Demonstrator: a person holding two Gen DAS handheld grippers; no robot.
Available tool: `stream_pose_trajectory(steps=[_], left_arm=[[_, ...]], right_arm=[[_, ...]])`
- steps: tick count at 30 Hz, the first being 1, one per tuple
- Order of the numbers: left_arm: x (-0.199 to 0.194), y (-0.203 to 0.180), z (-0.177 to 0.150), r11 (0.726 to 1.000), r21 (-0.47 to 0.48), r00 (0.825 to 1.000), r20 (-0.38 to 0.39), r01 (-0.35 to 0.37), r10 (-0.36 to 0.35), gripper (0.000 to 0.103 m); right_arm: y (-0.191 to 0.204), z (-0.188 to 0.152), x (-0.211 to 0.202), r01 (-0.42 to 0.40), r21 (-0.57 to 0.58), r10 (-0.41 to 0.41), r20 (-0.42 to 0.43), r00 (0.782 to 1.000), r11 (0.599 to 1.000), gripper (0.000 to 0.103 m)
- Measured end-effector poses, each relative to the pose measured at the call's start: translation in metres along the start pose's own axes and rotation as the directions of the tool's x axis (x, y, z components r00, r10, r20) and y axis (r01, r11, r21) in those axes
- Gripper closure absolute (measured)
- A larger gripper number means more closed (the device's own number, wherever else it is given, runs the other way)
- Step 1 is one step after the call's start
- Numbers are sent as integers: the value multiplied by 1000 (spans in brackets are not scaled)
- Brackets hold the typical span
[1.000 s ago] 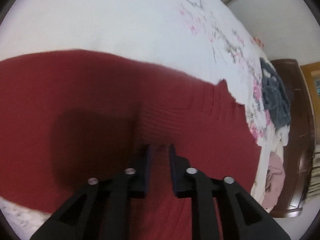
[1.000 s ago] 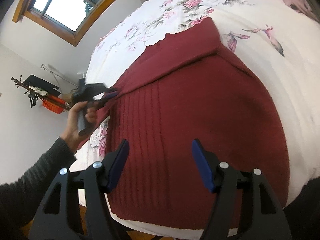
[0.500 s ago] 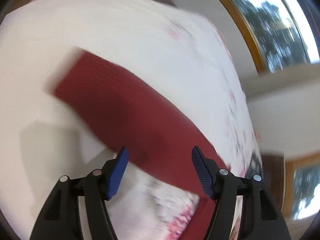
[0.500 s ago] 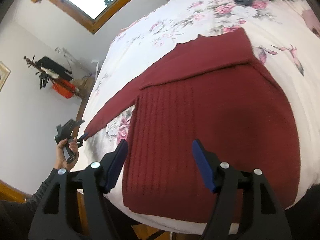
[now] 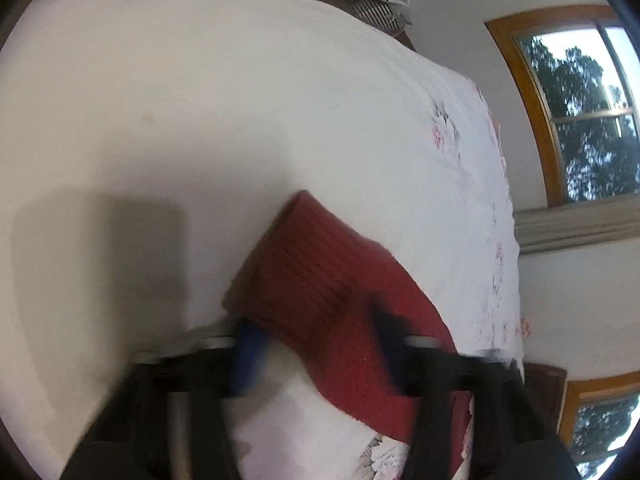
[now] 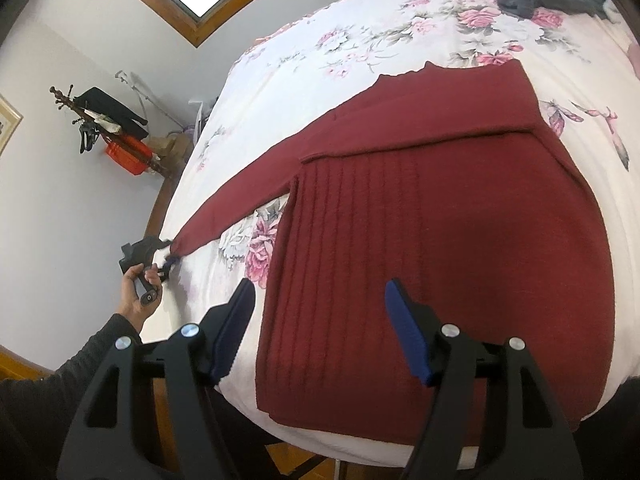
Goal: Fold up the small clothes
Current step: 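Lay the held sleeve across the sweater body with the left tool, release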
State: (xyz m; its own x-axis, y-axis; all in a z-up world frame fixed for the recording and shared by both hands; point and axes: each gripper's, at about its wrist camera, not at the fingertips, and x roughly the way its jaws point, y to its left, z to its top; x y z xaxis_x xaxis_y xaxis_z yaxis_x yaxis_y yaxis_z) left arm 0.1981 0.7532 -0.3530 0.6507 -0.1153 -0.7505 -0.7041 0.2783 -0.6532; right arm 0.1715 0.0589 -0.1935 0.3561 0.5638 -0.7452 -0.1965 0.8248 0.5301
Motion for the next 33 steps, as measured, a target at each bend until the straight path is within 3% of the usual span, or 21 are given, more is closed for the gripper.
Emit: stream_pose_trajectory(steps=[4, 9, 12, 16, 19, 25, 33], left_arm=[[-12, -18, -2, 999, 40, 1000, 22, 10, -11, 94], [-37, -96, -19, 981, 174, 994, 41, 90, -99, 95], [-44, -163, -38, 944, 299, 989, 17, 138, -150, 95], [-42, -259, -82, 863, 462, 977, -41, 204, -209, 95], [-26, -317, -124, 798, 557, 972, -91, 228, -215, 95], [28, -381, -216, 697, 672, 968, -196, 250, -159, 95], [136, -394, -347, 608, 759, 947, -318, 233, 35, 95]], right_arm=[[0, 3, -1, -7, 1, 7, 6, 1000, 1000, 36], [-7, 3, -9, -14, 20, 13, 13, 1000, 1000, 36], [-18, 4, -16, -29, 65, 28, 18, 999, 997, 36], [-28, 3, -28, -24, 73, 21, 44, 999, 997, 36], [-39, 2, -36, -26, 95, 20, 59, 998, 995, 36], [-62, -2, -48, -21, 152, 8, 88, 996, 988, 35], [-108, -4, -46, 6, 241, -28, 87, 996, 971, 34]])
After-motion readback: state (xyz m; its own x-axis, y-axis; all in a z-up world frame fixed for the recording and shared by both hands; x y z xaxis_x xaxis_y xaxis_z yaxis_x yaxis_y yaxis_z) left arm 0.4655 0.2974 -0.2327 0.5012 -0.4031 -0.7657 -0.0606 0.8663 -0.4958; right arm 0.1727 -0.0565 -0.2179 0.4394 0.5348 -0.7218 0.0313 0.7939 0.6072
